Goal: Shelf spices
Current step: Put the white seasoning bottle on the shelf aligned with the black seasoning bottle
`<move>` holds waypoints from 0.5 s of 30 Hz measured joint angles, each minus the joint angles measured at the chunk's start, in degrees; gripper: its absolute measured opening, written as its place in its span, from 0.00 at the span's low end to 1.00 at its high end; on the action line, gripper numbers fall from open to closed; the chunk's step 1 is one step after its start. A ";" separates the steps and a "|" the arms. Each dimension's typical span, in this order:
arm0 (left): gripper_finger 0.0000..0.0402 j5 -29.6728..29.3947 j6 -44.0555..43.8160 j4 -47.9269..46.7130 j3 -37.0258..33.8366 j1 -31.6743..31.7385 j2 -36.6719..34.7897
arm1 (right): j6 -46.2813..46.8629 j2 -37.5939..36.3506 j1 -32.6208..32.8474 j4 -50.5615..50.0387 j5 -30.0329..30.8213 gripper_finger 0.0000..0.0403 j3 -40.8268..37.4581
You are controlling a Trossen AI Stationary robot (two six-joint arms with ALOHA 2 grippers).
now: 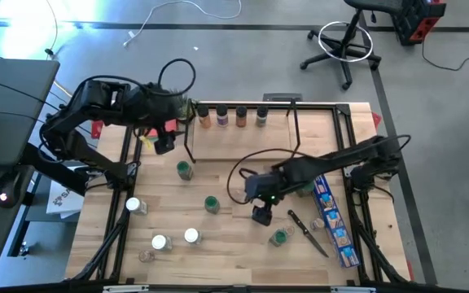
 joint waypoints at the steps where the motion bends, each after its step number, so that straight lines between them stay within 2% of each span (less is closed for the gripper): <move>1: 0.77 0.03 0.57 -0.01 0.00 -0.01 -0.21 | -0.46 0.80 0.11 0.01 0.23 0.79 0.00; 5: 0.77 0.06 0.75 -0.11 0.00 -0.01 -1.38 | -1.41 4.01 0.96 0.02 2.78 0.79 0.00; 10: 0.77 0.06 0.36 -0.10 0.00 -0.01 -3.13 | -2.48 7.27 1.14 -0.15 2.76 0.78 0.00; 15: 0.77 0.05 -2.08 -0.06 0.00 -0.01 -4.89 | -2.48 8.63 1.13 -0.44 2.40 0.66 0.00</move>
